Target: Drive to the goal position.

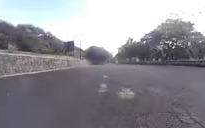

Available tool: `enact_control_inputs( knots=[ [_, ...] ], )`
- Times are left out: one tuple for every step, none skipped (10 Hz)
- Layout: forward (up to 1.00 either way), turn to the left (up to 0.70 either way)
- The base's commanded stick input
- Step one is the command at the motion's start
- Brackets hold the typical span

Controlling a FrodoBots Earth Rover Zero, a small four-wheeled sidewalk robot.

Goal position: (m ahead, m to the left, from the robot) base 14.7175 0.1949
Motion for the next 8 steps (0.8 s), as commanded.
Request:
enact_control_inputs(
  knots=[
    [0.7, 0.0],
    [0.7, 0.0],
    [0.7, 0.0],
    [0.7, 0.0],
    [0.7, 0.0],
    [0.7, 0.0],
    [0.7, 0.0],
    [0.7, 0.0]
  ],
)
